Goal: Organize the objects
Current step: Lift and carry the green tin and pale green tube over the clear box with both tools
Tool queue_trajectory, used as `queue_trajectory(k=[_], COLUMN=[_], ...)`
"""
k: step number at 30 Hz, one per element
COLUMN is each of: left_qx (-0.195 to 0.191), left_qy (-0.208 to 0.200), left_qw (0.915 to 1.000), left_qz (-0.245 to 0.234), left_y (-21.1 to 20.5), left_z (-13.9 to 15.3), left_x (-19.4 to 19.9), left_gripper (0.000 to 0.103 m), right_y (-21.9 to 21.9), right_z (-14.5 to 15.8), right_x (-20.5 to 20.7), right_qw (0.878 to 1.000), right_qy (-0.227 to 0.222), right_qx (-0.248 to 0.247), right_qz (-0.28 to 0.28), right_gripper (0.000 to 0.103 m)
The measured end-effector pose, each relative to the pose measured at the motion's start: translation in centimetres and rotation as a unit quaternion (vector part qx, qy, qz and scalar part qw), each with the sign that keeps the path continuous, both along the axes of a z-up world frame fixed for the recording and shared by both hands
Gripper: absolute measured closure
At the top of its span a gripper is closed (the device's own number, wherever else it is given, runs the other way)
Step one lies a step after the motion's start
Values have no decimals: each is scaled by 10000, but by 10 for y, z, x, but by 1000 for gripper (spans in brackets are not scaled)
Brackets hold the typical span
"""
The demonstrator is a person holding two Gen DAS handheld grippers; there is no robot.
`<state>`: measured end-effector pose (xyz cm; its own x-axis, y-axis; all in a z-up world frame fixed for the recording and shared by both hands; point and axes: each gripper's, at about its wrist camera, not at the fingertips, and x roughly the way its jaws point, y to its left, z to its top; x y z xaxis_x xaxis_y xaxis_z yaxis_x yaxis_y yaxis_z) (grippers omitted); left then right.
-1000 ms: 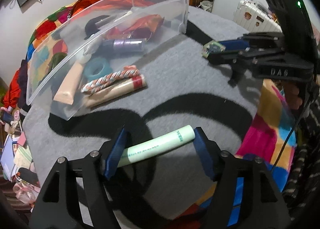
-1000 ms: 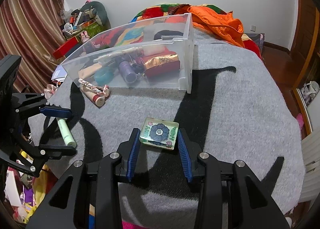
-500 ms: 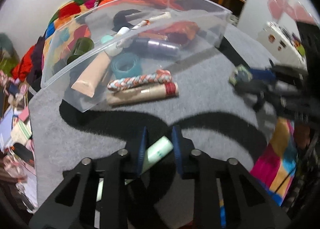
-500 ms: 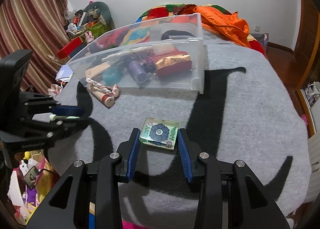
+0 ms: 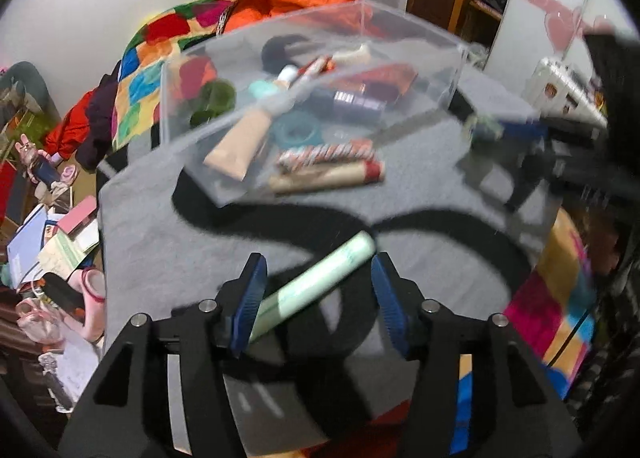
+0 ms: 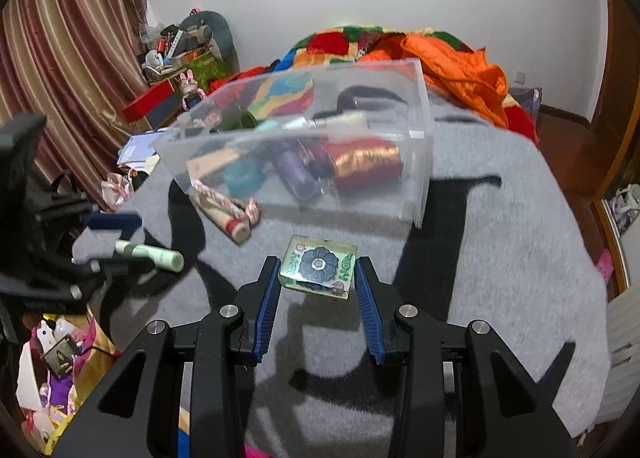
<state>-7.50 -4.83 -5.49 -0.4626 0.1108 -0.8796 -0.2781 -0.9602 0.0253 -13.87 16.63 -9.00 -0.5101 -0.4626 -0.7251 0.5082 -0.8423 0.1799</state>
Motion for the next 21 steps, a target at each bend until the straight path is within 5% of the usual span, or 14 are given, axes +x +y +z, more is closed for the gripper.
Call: queue_trajectory(k=[4, 6, 10, 13, 21], left_qx=[-203, 6, 120, 22, 513], left_qy=[-155, -114, -30, 82, 200], left_qw=[9997, 9999, 9999, 10000, 9984], left_qz=[14, 31, 27, 42, 136], left_y=[-10, -14, -11, -4, -3], left_z=[-19, -20, -19, -19, -9], left_x=[0, -2, -6, -5, 5], left_gripper=[47, 50, 79, 88, 88], right_y=[-8, -12, -18, -20, -25], right_z=[9, 14, 19, 25, 42], right_x=[0, 0, -3, -7, -22], right_qw=[9999, 9998, 9996, 9994, 9978], right_qy=[126, 189, 258, 335, 644], right_qx=[5, 26, 72, 96, 158], right_qz=[47, 65, 70, 52, 4], right_gripper=[69, 69, 69, 69, 69])
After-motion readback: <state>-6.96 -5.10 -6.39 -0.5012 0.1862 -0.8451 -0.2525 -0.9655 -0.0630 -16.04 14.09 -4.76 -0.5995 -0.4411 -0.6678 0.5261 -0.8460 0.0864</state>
